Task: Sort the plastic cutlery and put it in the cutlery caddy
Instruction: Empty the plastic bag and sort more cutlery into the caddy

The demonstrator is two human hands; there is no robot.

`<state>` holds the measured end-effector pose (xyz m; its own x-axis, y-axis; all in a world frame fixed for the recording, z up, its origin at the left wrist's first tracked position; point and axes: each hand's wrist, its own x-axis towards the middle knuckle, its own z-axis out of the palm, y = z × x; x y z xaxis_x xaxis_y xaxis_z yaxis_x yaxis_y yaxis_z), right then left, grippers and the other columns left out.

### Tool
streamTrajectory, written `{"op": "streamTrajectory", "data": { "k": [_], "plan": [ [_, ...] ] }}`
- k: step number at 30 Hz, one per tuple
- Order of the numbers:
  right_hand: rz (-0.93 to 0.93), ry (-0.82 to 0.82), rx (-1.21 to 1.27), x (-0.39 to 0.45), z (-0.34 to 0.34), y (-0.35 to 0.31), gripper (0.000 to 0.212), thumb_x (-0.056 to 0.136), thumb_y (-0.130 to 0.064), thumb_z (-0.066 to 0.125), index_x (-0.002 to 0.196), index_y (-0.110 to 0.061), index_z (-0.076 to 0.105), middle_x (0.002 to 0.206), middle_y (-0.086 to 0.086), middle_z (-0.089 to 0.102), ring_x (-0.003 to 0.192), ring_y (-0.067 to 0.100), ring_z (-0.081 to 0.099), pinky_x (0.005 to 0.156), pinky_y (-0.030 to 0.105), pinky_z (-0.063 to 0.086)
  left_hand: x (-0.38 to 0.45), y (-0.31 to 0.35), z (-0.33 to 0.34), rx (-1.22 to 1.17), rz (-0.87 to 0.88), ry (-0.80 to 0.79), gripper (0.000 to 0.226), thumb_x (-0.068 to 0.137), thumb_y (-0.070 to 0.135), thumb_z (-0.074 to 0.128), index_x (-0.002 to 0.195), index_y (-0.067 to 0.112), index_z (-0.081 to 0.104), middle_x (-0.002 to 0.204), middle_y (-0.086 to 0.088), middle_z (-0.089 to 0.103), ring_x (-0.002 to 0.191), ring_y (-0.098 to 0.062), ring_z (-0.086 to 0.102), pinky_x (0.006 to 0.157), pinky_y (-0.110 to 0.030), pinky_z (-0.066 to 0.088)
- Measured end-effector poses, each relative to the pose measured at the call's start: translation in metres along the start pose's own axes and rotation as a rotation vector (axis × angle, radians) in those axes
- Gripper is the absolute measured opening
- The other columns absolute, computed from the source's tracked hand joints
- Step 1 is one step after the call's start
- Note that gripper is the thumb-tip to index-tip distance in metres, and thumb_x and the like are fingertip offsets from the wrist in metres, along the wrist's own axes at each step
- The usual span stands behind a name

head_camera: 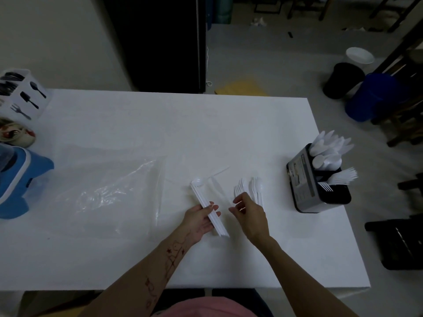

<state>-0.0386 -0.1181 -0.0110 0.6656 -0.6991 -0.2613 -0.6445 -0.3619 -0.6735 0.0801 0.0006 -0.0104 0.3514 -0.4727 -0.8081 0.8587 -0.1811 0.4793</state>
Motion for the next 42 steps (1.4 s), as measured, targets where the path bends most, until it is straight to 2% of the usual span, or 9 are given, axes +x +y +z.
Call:
{"op": "streamTrajectory", "data": {
  "k": [5,13,17,20,26,33,35,38,42],
  "plan": [
    [-0.098,0.0,-0.041,-0.008,0.003,-0.003,0.01,0.086,-0.031,0.073,0.091,-0.024,0.069,0.085,-0.014,0.069,0.072,0.004,0.062,0.069,0.023,0.054,0.003,0.0,0.0,0.008,0.0,0.007,0.019,0.093,0.008,0.057,0.111,0.004,0.06,0.11,-0.015,0.069,0.096,-0.027,0.067,0.075,-0.038,0.056],
    [-0.259,-0.11,-0.051,-0.015,0.005,0.003,0.021,0.092,-0.017,0.064,0.108,-0.024,0.075,0.102,-0.009,0.073,0.091,0.006,0.064,0.08,0.02,0.051,0.007,-0.002,0.005,-0.039,-0.005,-0.044,0.02,0.094,0.01,0.055,0.109,-0.002,0.06,0.101,-0.018,0.064,0.088,-0.027,0.065,0.06,-0.032,0.059],
    [-0.076,0.082,-0.094,-0.014,0.007,0.012,0.02,0.094,-0.025,0.059,0.111,-0.025,0.07,0.103,-0.009,0.069,0.088,0.006,0.062,0.075,0.022,0.052,0.01,-0.005,0.007,-0.042,0.018,0.012,0.022,0.096,0.009,0.053,0.114,-0.002,0.055,0.104,-0.014,0.062,0.09,-0.024,0.063,0.078,-0.042,0.054],
    [0.149,0.169,-0.225,-0.012,0.003,0.022,0.024,0.093,-0.028,0.063,0.115,-0.02,0.061,0.109,-0.001,0.064,0.095,0.018,0.061,0.074,0.032,0.054,0.012,-0.008,0.004,-0.062,0.021,0.027,0.023,0.097,0.008,0.05,0.118,-0.002,0.051,0.103,-0.011,0.061,0.091,-0.025,0.062,0.09,-0.049,0.046],
    [0.071,0.086,-0.371,-0.009,0.02,0.023,0.019,0.096,-0.013,0.054,0.114,-0.014,0.061,0.107,0.004,0.064,0.09,0.02,0.062,0.07,0.031,0.054,0.009,-0.013,-0.001,-0.036,0.021,0.06,0.014,0.099,0.01,0.047,0.103,0.0,0.054,0.098,-0.013,0.059,0.088,-0.026,0.06,0.071,-0.04,0.052],
    [-0.062,-0.001,-0.259,-0.002,0.032,0.007,0.023,0.097,-0.015,0.055,0.118,-0.012,0.063,0.108,0.006,0.066,0.092,0.02,0.064,0.078,0.025,0.051,0.007,-0.011,-0.003,-0.039,0.023,0.048,0.024,0.1,0.012,0.044,0.121,0.001,0.047,0.104,-0.011,0.061,0.091,-0.027,0.061,0.075,-0.041,0.052],
    [-0.01,0.054,-0.23,-0.002,0.026,0.006,0.022,0.097,-0.021,0.056,0.118,-0.014,0.062,0.112,0.004,0.065,0.095,0.02,0.064,0.08,0.028,0.052,0.008,-0.009,-0.003,-0.061,0.008,0.044,0.022,0.1,0.012,0.044,0.12,0.002,0.046,0.105,-0.012,0.059,0.091,-0.029,0.061,0.081,-0.047,0.052],
    [0.17,0.17,-0.321,-0.003,0.013,0.014,0.022,0.096,-0.027,0.057,0.115,-0.017,0.058,0.11,0.002,0.061,0.093,0.021,0.062,0.068,0.032,0.051,0.01,-0.009,-0.002,-0.061,0.011,0.042,0.02,0.1,0.013,0.043,0.118,0.003,0.045,0.103,-0.012,0.057,0.089,-0.028,0.06,0.084,-0.047,0.051],
    [0.225,0.145,-0.463,-0.002,0.009,0.024,0.021,0.095,-0.03,0.06,0.111,-0.017,0.06,0.107,0.001,0.063,0.089,0.019,0.061,0.061,0.028,0.045,0.011,-0.011,0.0,-0.058,0.026,0.03,0.014,0.099,0.01,0.046,0.112,0.004,0.046,0.097,-0.011,0.056,0.084,-0.025,0.058,0.078,-0.04,0.051]
  ]
}}
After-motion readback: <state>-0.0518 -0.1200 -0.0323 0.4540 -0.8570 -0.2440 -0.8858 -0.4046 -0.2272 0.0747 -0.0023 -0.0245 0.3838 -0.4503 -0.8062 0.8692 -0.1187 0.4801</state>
